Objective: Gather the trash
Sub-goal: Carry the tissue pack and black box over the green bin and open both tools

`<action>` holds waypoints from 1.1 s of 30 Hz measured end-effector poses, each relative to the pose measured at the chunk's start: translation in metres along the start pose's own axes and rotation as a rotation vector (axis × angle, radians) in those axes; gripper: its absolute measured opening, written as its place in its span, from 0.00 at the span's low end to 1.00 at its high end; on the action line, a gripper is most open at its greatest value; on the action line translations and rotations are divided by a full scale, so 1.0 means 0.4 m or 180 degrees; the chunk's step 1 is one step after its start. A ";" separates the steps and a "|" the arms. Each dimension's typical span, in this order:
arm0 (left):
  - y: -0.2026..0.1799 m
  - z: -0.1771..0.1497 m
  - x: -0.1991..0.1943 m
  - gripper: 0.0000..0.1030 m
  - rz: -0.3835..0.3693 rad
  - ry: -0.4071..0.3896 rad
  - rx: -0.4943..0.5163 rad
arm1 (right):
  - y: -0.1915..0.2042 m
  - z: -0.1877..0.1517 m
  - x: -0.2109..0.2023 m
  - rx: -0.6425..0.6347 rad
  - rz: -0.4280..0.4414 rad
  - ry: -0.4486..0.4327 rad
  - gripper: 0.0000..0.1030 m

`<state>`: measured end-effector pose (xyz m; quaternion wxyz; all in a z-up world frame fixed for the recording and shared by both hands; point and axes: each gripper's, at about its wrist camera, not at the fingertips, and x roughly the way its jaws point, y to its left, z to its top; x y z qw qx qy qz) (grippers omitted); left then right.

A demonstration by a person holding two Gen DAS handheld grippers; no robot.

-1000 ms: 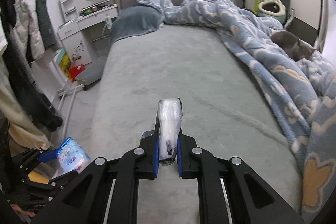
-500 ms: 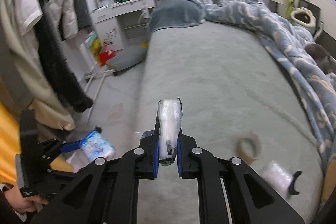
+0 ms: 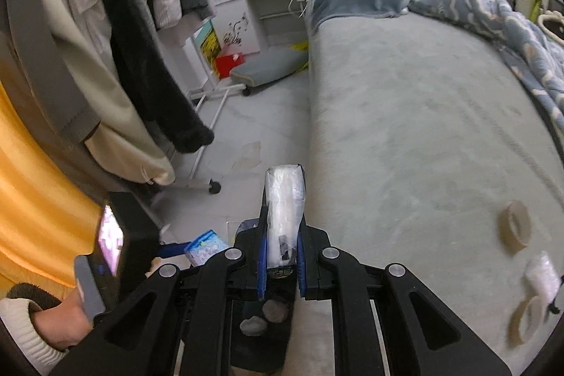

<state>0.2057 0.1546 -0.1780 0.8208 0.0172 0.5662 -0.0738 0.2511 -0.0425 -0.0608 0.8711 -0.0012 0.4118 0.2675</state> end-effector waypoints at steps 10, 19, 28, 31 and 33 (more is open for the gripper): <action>0.042 -0.082 0.085 0.72 -0.0156 0.0567 -0.0054 | 0.072 -0.059 0.131 -0.0157 0.0046 0.0489 0.13; 0.068 -0.111 0.103 0.73 -0.0301 0.0779 -0.0074 | 0.140 -0.117 0.236 -0.0385 0.0052 0.0874 0.13; 0.113 -0.129 0.105 0.85 -0.0414 0.0842 -0.0159 | 0.158 -0.160 0.318 -0.0395 0.0048 0.1132 0.13; 0.120 -0.138 0.099 0.85 -0.0409 0.0835 -0.0138 | 0.151 -0.177 0.341 -0.0392 0.0011 0.1221 0.13; 0.136 -0.141 0.091 0.83 -0.0423 0.0789 -0.0164 | 0.150 -0.188 0.359 -0.0391 -0.0018 0.1289 0.13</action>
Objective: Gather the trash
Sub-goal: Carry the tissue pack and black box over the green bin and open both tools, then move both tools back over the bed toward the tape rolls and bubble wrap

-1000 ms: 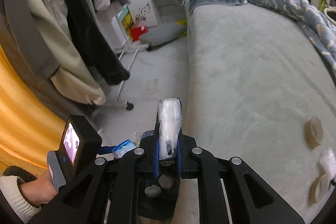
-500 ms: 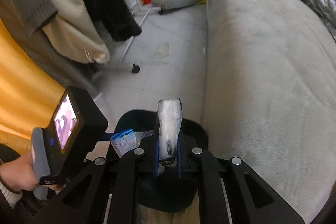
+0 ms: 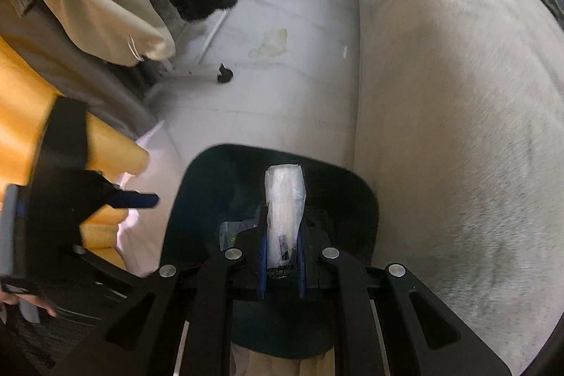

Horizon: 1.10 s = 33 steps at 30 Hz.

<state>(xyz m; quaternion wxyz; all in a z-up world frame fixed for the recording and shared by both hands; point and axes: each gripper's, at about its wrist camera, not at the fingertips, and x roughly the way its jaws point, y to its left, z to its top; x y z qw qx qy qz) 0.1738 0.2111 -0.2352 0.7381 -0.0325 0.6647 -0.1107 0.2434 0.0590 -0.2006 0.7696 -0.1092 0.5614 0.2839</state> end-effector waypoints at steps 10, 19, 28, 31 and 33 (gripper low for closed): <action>0.070 0.014 -0.078 0.66 0.0091 -0.0384 -0.0211 | 0.035 -0.029 0.104 -0.0051 0.0028 0.0423 0.14; 0.050 0.070 -0.239 0.56 0.0038 -0.1086 -0.0299 | 0.058 -0.053 0.144 -0.0116 0.0007 0.0611 0.14; -0.004 0.103 -0.394 0.61 -0.0159 -0.1671 -0.0216 | 0.066 -0.061 0.142 -0.0144 -0.0042 0.0624 0.50; -0.014 0.109 -0.424 0.62 -0.0178 -0.1783 -0.0190 | 0.068 -0.057 0.123 -0.0170 -0.0052 0.0558 0.50; -0.040 0.110 -0.451 0.63 -0.0161 -0.1894 -0.0109 | 0.065 -0.049 0.099 -0.0195 -0.0073 0.0477 0.51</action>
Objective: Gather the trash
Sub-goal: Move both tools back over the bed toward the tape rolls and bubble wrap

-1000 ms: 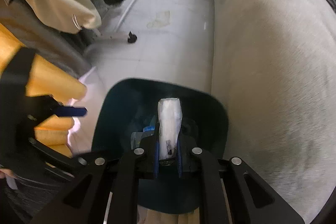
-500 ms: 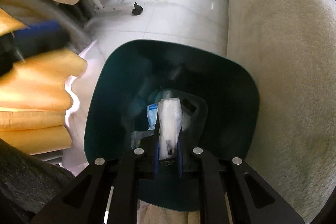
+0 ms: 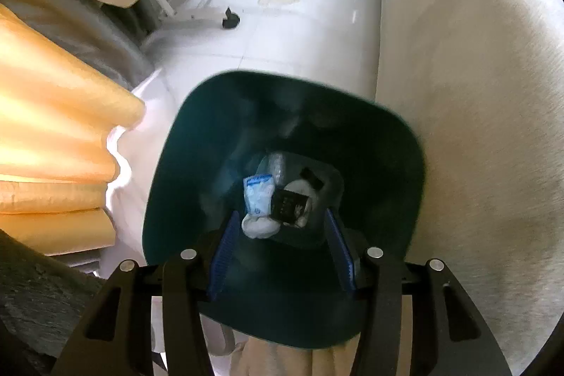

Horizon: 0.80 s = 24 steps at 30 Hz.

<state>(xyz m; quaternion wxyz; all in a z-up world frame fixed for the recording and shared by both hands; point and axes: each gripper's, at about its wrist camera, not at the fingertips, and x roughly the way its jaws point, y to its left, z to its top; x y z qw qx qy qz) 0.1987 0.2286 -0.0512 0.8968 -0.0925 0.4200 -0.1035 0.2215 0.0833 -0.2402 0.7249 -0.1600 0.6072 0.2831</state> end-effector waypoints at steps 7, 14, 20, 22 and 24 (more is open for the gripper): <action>-0.102 0.050 -0.077 0.70 -0.0137 -0.0387 0.0142 | -0.030 0.012 -0.119 -0.0012 0.0021 -0.0423 0.62; -0.169 0.098 -0.116 0.79 -0.0372 -0.0678 0.0061 | -0.104 -0.006 -0.252 0.0149 -0.0046 -0.0925 0.69; -0.273 0.120 -0.108 0.85 -0.0391 -0.0776 0.0286 | -0.191 -0.042 -0.344 0.0327 -0.0247 -0.1255 0.75; -0.303 0.124 -0.104 0.86 -0.0433 -0.0802 0.0336 | -0.224 -0.056 -0.369 0.0396 -0.0298 -0.1333 0.76; -0.337 0.126 -0.097 0.88 -0.0478 -0.0811 0.0385 | -0.257 -0.068 -0.391 0.0453 -0.0326 -0.1391 0.76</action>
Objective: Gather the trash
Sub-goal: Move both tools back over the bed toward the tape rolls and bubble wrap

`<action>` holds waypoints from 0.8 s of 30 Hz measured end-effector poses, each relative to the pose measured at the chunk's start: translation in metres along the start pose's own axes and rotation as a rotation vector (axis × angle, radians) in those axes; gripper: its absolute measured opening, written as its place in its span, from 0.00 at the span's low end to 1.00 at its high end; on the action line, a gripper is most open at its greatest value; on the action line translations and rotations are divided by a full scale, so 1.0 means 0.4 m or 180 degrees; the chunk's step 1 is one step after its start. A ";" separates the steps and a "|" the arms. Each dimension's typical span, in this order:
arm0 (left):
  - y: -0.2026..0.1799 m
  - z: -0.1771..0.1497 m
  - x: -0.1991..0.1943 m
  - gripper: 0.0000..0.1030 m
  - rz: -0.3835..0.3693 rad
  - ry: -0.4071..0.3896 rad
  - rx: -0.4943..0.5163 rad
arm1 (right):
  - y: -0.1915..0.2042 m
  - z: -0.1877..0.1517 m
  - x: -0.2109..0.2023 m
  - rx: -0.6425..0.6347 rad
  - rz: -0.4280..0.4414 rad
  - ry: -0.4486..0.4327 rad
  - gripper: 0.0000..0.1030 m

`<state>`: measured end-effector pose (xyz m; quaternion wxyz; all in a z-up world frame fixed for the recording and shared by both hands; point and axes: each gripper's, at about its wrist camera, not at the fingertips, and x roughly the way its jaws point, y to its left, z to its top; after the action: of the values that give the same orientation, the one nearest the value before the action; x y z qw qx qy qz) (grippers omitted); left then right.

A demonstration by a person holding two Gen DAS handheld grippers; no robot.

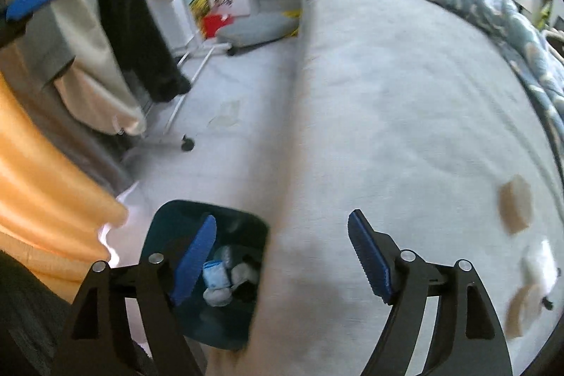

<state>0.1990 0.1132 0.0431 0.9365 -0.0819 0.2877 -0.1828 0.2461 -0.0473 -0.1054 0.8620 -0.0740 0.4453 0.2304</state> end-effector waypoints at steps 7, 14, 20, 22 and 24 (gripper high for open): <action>-0.078 0.005 0.046 0.91 -0.0126 0.0020 0.0118 | -0.159 0.003 -0.082 0.0154 -0.0277 -0.0213 0.80; -0.154 -0.005 0.094 0.93 -0.0193 0.0073 0.0258 | -0.274 -0.024 -0.140 0.0309 -0.0371 -0.0293 0.80; -0.202 -0.025 0.144 0.93 -0.0205 0.0158 0.0369 | -0.356 -0.048 -0.164 0.0355 -0.0394 -0.0305 0.81; -0.214 -0.032 0.158 0.93 -0.0213 0.0189 0.0392 | -0.383 -0.059 -0.164 0.0376 -0.0437 -0.0285 0.81; -0.233 -0.038 0.175 0.93 -0.0219 0.0218 0.0446 | -0.402 -0.068 -0.167 0.0396 -0.0431 -0.0272 0.81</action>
<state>0.2167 -0.0007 0.0191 0.9227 -0.0196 0.3031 -0.2373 0.2674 -0.2205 -0.0805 0.8968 -0.0403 0.4156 0.1465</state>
